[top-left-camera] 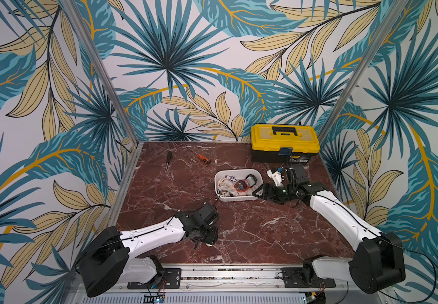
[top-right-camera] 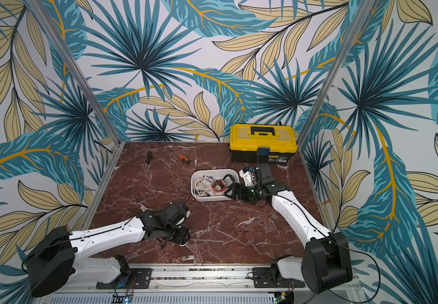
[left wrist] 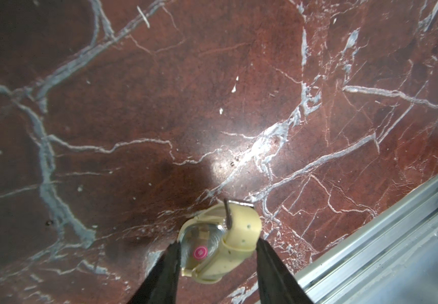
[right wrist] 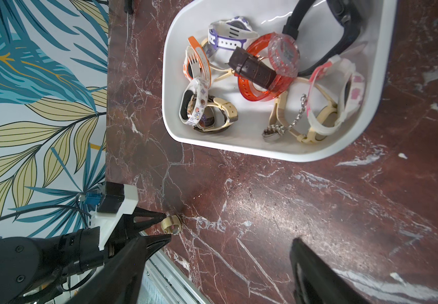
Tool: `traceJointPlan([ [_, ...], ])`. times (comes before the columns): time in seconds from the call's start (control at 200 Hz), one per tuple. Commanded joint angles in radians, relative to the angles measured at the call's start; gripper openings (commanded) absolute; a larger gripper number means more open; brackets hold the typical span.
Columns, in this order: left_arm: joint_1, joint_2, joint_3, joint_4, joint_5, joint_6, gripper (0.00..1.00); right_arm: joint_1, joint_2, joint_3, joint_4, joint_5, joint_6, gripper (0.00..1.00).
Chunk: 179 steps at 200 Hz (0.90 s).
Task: Put the watch into the storage box
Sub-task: Pick up the watch at the center of the board.
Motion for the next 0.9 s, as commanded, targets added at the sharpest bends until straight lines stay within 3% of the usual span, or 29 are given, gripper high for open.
traceJointPlan([
  [0.0, 0.009, 0.026, 0.006, 0.031, 0.009, 0.038, 0.43, 0.004, -0.009, -0.020, -0.010, 0.013, -0.016, 0.88],
  [0.225, 0.011, 0.047, 0.020, 0.052, 0.030, 0.075, 0.26, 0.004, -0.006, -0.024, -0.015, 0.015, -0.018, 0.88],
  [0.431, 0.013, -0.004, 0.028, 0.052, 0.030, 0.080, 0.03, 0.004, -0.006, -0.037, -0.001, 0.017, -0.013, 0.88],
  [0.666, 0.019, -0.047, 0.145, -0.103, -0.066, 0.108, 0.00, 0.004, 0.000, -0.042, 0.017, 0.019, -0.005, 0.88],
  [0.891, 0.032, 0.157, 0.538, -0.398, -0.248, 0.262, 0.00, 0.002, -0.040, -0.063, 0.008, 0.124, 0.018, 0.88],
])
